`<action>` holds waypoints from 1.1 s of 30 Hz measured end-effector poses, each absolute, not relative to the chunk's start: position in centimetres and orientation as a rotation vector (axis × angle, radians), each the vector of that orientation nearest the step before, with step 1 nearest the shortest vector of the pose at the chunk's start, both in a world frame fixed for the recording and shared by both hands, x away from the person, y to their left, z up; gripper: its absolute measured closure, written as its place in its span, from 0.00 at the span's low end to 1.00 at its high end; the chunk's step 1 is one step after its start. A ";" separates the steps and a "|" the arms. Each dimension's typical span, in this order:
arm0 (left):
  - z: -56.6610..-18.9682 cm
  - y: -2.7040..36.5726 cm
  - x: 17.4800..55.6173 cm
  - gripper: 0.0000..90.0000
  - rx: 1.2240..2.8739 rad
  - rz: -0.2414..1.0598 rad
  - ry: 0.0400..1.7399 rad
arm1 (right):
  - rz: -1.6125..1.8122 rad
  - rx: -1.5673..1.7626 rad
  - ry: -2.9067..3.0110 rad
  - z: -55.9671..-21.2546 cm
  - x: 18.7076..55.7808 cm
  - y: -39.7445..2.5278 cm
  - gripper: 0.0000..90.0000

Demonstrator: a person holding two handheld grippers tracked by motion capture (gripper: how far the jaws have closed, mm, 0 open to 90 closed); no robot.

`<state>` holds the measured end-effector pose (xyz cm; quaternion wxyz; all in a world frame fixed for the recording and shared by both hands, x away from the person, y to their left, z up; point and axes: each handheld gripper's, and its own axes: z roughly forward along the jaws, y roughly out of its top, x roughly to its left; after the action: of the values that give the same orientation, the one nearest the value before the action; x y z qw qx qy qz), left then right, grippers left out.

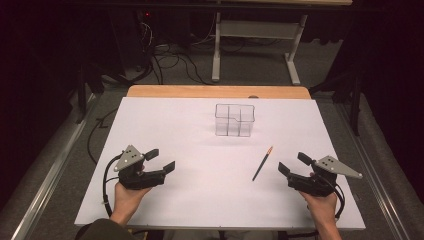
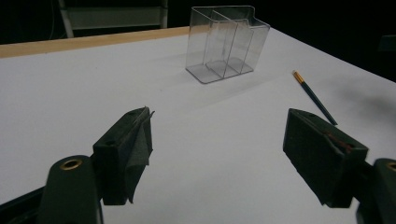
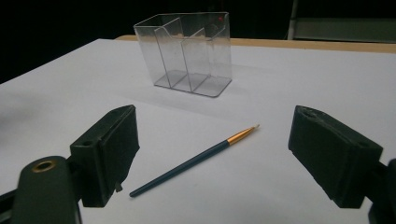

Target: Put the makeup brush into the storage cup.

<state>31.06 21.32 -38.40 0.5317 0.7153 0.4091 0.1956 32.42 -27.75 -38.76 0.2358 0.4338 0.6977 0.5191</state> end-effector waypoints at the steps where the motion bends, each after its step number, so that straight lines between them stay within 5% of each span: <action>1: -38.4 21.3 31.0 0.27 1.710 0.467 0.972 | 1.427 1.198 1.906 -38.8 32.4 -27.8 0.19; 33: -38.4 21.3 30.9 0.27 1.701 0.463 0.971 | 1.447 1.197 1.849 -38.4 31.9 -28.0 0.19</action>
<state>30.89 21.33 -38.40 0.5350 0.7140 0.4077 0.1944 31.92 -28.00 -38.38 0.2505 0.4397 0.6791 0.5317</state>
